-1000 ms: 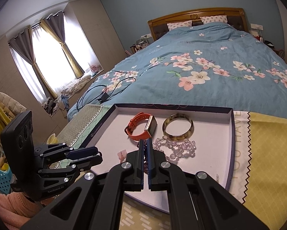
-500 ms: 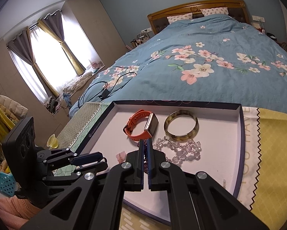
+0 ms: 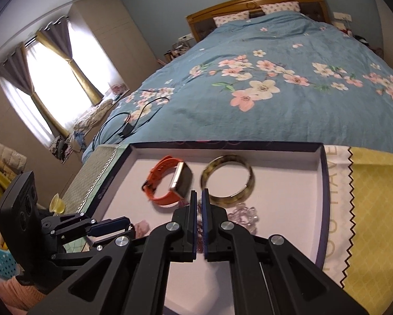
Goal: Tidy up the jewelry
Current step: 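Lower the beaded bracelet into the box with the right tool while the left drops the black ring there, then grasp the silver ring with the right tool while the left grasps the green-stone ring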
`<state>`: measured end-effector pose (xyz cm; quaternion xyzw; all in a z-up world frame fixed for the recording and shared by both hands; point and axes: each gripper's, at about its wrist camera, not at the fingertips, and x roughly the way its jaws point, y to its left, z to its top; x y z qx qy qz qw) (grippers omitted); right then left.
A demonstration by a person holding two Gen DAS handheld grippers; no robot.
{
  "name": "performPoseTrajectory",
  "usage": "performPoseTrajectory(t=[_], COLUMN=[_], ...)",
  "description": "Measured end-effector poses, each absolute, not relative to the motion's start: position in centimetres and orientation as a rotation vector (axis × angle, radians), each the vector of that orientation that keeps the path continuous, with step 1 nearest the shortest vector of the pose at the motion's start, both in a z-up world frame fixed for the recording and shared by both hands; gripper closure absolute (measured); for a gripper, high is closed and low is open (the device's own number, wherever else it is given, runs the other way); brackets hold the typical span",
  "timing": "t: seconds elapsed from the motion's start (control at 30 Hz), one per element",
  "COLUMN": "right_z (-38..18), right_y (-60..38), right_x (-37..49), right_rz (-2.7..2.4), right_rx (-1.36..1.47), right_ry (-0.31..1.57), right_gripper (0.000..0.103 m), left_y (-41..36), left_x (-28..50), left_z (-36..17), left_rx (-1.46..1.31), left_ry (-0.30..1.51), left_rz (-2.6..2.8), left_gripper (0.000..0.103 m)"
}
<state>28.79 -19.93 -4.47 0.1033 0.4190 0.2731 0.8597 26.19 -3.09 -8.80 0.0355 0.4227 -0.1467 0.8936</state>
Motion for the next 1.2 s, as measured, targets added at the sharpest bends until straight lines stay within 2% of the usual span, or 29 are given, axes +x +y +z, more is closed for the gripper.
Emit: performPoseTrajectory(t=[0.13,0.23,0.27,0.33,0.43,0.57,0.63,1.2], right_z=[-4.7,-4.3,-4.0,-3.3,-2.1,-1.4,-1.6,-7.0], right_y=[-20.4,-20.6,-20.7,-20.8,-21.2,-22.3,-23.1,-24.2], right_x=[28.8,28.1,27.7,26.5,24.1,20.9,19.3,12.4], right_rz=[0.547,0.535,0.534,0.543,0.562,0.579,0.577,0.508], right_rx=[0.224,0.214,0.207,0.186,0.149,0.120,0.116,0.024], right_ry=[0.883,0.869,0.861,0.837,0.802,0.779,0.787,0.925], right_gripper=[0.098,0.095,0.091,0.086,0.078,0.072,0.072,0.072], left_y=[-3.4,-3.4,-3.4,-3.1,-2.7,-2.0,-1.8,-4.9], left_x=[26.8,26.8,26.8,26.2,24.8,22.7,21.6,13.3], left_z=[-9.3,-9.1,-8.9,-8.0,-6.5,-4.9,-4.6,-7.3], left_rx=[0.074,0.062,0.059,0.053,0.055,0.045,0.055,0.148], left_ry=[0.883,0.867,0.858,0.820,0.761,0.713,0.703,0.752], left_rz=[-0.296,-0.294,-0.297,-0.296,-0.288,-0.307,-0.314,-0.499], left_gripper=[0.080,0.073,0.072,0.062,0.056,0.056,0.052,0.052])
